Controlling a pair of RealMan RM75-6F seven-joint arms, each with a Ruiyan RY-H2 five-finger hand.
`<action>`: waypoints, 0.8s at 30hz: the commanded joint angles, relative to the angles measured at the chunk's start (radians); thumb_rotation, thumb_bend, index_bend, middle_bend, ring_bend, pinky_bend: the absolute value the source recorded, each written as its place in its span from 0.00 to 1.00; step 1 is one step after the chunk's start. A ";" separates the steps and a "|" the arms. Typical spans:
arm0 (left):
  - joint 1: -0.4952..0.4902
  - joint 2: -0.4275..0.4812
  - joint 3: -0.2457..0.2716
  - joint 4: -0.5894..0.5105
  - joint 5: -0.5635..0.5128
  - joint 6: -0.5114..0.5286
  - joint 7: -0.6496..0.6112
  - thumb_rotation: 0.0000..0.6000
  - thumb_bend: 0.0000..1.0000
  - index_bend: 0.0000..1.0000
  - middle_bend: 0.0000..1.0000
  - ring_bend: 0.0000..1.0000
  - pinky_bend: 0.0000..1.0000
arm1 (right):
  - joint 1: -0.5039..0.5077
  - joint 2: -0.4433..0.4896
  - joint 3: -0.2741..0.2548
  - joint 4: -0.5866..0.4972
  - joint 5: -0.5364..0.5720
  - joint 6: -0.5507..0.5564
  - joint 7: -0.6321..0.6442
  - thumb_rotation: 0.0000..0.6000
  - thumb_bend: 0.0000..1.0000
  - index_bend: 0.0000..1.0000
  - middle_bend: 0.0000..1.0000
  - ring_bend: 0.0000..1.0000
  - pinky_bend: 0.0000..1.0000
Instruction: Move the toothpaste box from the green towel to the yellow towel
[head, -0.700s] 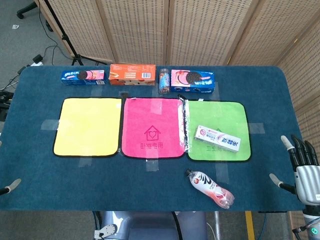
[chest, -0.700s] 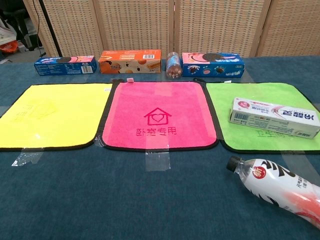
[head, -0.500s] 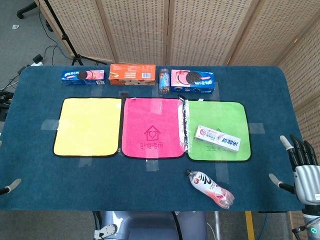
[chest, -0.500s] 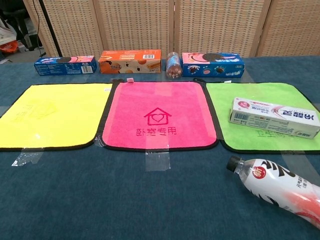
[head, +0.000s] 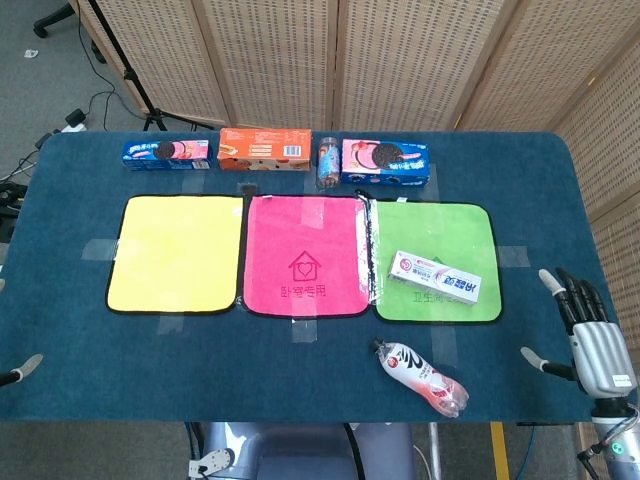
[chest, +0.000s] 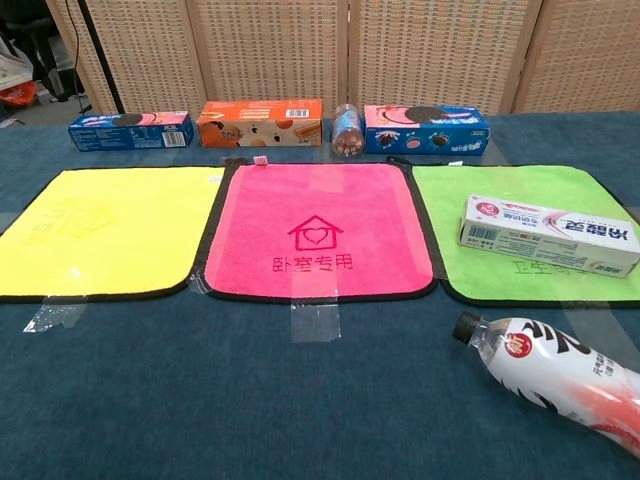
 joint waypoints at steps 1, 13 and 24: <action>-0.004 -0.001 -0.005 -0.006 -0.010 -0.006 0.007 1.00 0.00 0.00 0.00 0.00 0.00 | 0.113 0.085 0.006 -0.049 0.075 -0.243 0.244 1.00 0.42 0.00 0.00 0.00 0.00; -0.025 -0.002 -0.023 -0.018 -0.053 -0.045 0.032 1.00 0.00 0.00 0.00 0.00 0.00 | 0.294 0.164 0.046 -0.055 0.214 -0.652 0.638 1.00 1.00 0.00 0.00 0.00 0.00; -0.026 0.004 -0.024 -0.018 -0.060 -0.052 0.016 1.00 0.00 0.00 0.00 0.00 0.00 | 0.372 0.106 0.068 -0.005 0.361 -0.820 0.625 1.00 1.00 0.00 0.00 0.00 0.00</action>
